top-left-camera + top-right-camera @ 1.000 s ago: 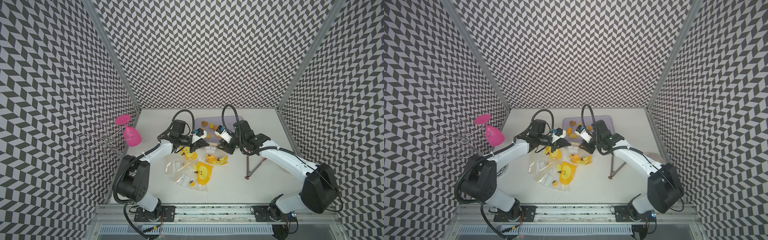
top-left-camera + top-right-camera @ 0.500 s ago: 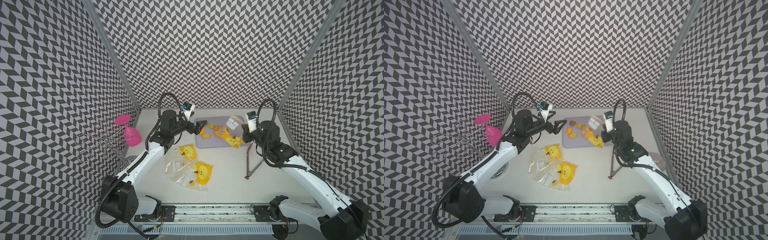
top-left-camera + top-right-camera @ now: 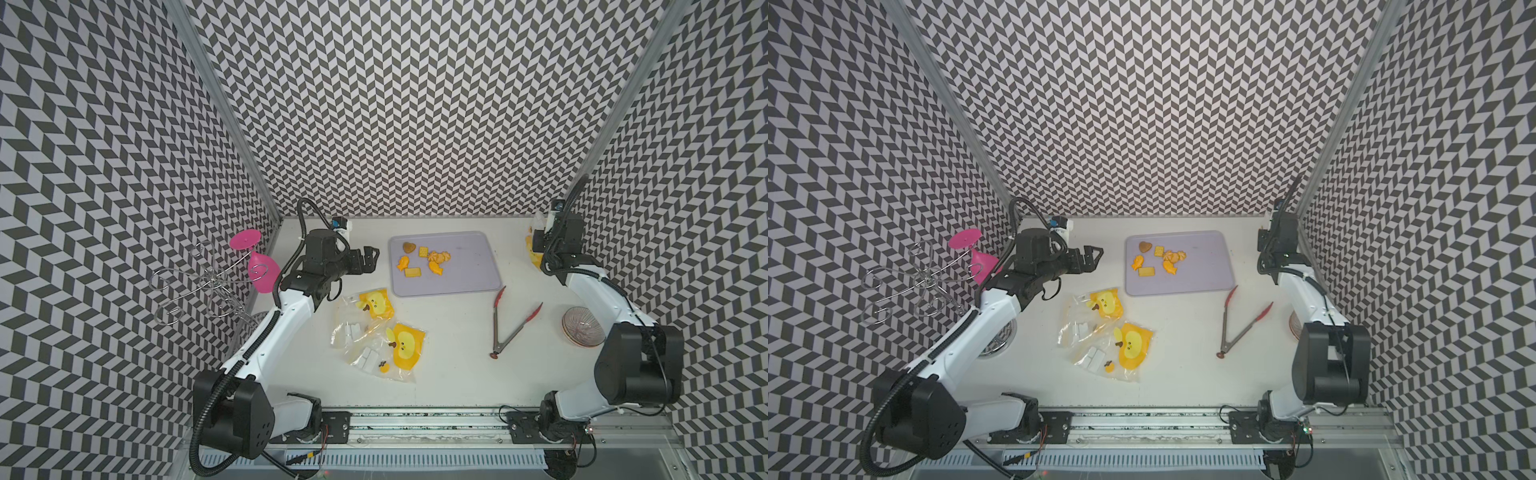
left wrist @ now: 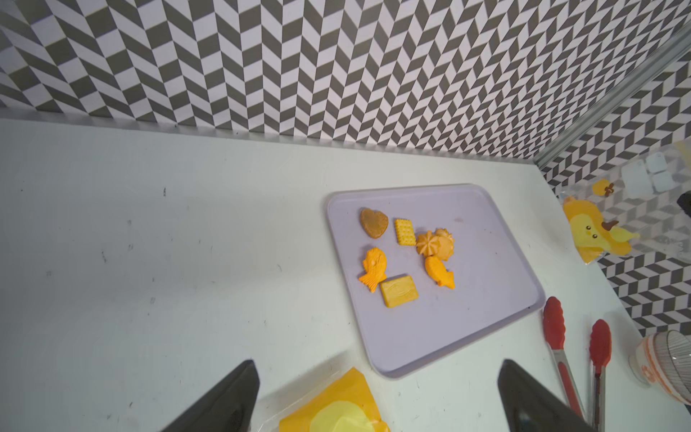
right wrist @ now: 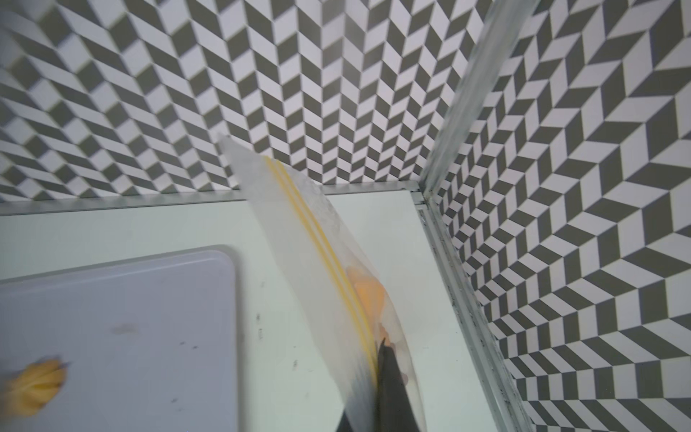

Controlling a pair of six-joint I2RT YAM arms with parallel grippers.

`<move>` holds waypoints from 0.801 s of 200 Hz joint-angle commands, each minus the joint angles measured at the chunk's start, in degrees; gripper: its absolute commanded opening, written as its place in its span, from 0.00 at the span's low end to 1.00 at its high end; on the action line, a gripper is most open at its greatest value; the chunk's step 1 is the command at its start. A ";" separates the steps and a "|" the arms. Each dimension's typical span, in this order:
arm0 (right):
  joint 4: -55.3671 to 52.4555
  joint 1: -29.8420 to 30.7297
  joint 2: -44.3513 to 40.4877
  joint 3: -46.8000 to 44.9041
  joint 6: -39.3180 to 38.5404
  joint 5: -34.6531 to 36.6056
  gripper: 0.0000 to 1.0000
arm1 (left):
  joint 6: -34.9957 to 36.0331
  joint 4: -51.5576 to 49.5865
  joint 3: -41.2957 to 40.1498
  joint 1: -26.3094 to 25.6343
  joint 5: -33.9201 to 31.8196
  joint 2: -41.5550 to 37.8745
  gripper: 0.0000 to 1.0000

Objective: Put the cookies into a resealable bag to prevent moisture
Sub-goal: Place the ziploc bag at the center of the board.

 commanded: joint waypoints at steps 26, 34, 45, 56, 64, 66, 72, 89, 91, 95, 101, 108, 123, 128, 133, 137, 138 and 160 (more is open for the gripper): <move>6.13 -5.57 4.89 2.22 -0.77 0.59 0.00 | -0.16 -2.15 -1.06 0.93 -2.21 -1.27 1.00; 5.50 -5.77 5.28 2.76 -0.37 0.86 0.00 | -0.64 -2.34 -1.06 1.00 -2.88 -1.17 1.00; 4.30 -5.71 5.43 3.79 0.47 0.62 0.00 | -1.38 -2.59 -1.13 1.08 -4.05 -1.25 1.00; 3.32 -5.65 5.18 4.72 2.35 -0.09 0.11 | -2.29 -3.02 -1.19 1.35 -5.31 -1.34 1.00; 2.76 -5.66 4.40 5.33 3.83 -1.43 0.26 | -2.94 -3.47 -1.37 1.66 -6.33 -1.42 1.00; 2.66 -5.61 4.09 5.43 4.30 -1.88 0.30 | -3.18 -3.59 -1.41 1.70 -6.57 -1.49 1.00; 2.59 -5.40 3.04 5.50 5.72 -3.72 0.44 | -3.60 -4.03 -1.59 1.90 -7.43 -1.67 1.00; 4.10 -2.38 -0.76 3.85 9.95 -7.44 0.78 | -4.86 -4.85 -2.57 2.34 -9.26 -2.61 1.00; 4.29 -1.58 -1.35 3.70 10.12 -7.42 0.80 | -5.02 -4.88 -2.70 2.35 -9.39 -2.78 1.00; 4.18 0.22 -2.32 3.27 10.30 -7.13 0.82 | -5.39 -5.01 -3.01 2.48 -9.59 -3.13 1.00; 4.08 3.38 -3.79 2.49 10.28 -5.39 0.83 | -5.85 -5.14 -3.43 2.66 -9.69 -3.66 1.00; 3.84 8.16 -5.23 1.61 9.69 -3.13 0.83 | -6.38 -5.26 -4.00 2.79 -9.74 -4.19 1.00; 3.53 18.48 -8.23 -1.19 10.42 -2.81 0.83 | -7.21 -6.53 -4.81 2.89 -9.31 -5.15 0.99; 3.42 21.29 -9.10 -2.47 11.84 -4.67 0.83 | -7.21 -7.16 -5.18 2.88 -9.03 -5.44 1.00; 3.56 23.91 -10.04 -4.07 13.71 -7.26 0.82 | -7.21 -7.59 -5.52 2.76 -8.48 -5.91 1.00; 3.97 25.81 -10.65 -5.34 15.31 -9.83 0.80 | -8.56 -7.96 -5.92 2.80 -8.17 -6.26 1.00; 4.07 26.40 -10.79 -5.70 15.68 -10.59 0.80 | -8.68 -8.05 -6.05 2.80 -8.01 -6.35 1.00; 7.81 37.13 -12.92 -13.11 21.29 -22.92 0.76 | -10.14 -11.33 -8.11 2.62 -7.51 -8.54 0.94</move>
